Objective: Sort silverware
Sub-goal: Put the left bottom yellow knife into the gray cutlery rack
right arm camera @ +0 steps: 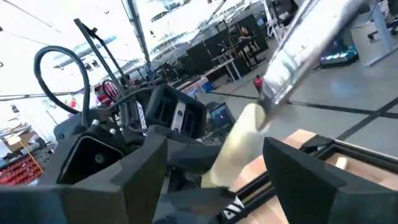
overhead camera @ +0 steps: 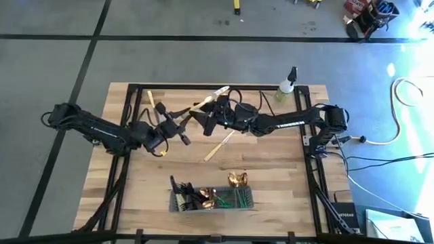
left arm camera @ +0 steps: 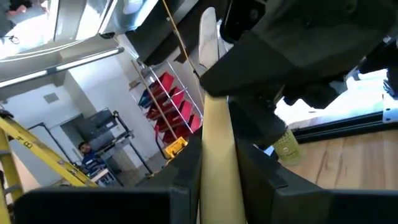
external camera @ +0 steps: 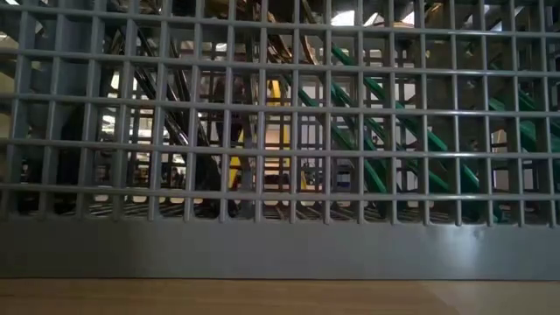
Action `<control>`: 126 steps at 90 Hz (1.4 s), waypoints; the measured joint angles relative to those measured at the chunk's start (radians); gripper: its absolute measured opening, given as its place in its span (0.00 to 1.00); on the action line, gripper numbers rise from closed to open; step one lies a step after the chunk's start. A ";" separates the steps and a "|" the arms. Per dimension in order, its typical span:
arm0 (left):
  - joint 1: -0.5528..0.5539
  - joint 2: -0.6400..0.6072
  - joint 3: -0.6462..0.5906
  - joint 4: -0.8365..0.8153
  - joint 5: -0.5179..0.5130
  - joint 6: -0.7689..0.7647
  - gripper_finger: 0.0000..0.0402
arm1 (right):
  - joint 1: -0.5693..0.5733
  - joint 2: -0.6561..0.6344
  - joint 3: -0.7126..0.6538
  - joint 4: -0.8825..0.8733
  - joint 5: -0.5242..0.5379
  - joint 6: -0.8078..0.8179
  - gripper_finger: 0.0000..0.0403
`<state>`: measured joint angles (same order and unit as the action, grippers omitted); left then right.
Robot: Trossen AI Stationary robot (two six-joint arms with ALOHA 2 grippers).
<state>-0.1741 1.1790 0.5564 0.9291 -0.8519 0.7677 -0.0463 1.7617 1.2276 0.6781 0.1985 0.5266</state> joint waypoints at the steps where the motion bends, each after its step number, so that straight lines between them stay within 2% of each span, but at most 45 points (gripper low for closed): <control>1: 0.000 0.000 0.000 0.000 -0.001 0.001 0.15 | 0.000 0.003 0.002 0.000 0.000 0.000 0.59; 12: -0.002 0.000 0.000 -0.003 -0.010 0.013 0.15 | 0.000 0.016 0.007 -0.003 0.000 0.000 0.48; 19: -0.002 0.000 0.000 -0.002 -0.019 0.029 0.15 | 0.000 0.017 0.007 -0.009 0.000 0.000 0.34; 29: -0.003 0.000 0.000 0.003 -0.022 0.045 0.15 | 0.000 0.017 0.007 -0.012 0.003 0.001 0.10; 34: -0.002 0.000 0.000 0.005 -0.023 0.048 0.15 | 0.000 0.017 0.007 -0.009 0.004 -0.003 0.05; 57: -0.003 -0.002 0.000 0.011 -0.043 0.065 0.17 | -0.001 0.017 0.007 -0.003 -0.009 -0.008 0.05; 77: -0.030 -0.046 -0.001 0.048 -0.030 0.139 0.40 | 0.000 0.015 0.010 0.015 -0.026 -0.013 0.05; 94: -0.123 -0.176 0.001 0.047 -0.046 0.144 0.61 | -0.013 -0.020 0.008 -0.008 -0.012 -0.092 0.05; 102: -0.187 -0.238 0.001 -0.015 -0.067 0.107 0.67 | -0.026 -0.037 0.007 -0.018 -0.006 -0.132 0.05; 111: -0.260 -0.298 0.000 -0.147 -0.142 0.032 0.69 | -0.035 -0.062 0.007 -0.019 -0.025 -0.151 0.05; 118: -0.314 -0.340 -0.001 -0.268 -0.224 -0.069 0.70 | -0.034 -0.071 0.012 -0.048 -0.101 -0.151 0.05; 126: -0.358 -0.366 -0.001 -0.422 -0.318 -0.212 0.70 | -0.013 -0.071 0.057 -0.179 -0.216 -0.138 0.05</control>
<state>-0.5326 0.8134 0.5552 0.5073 -1.1694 0.5554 -0.0593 1.6908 1.2848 0.4988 -0.0178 0.3887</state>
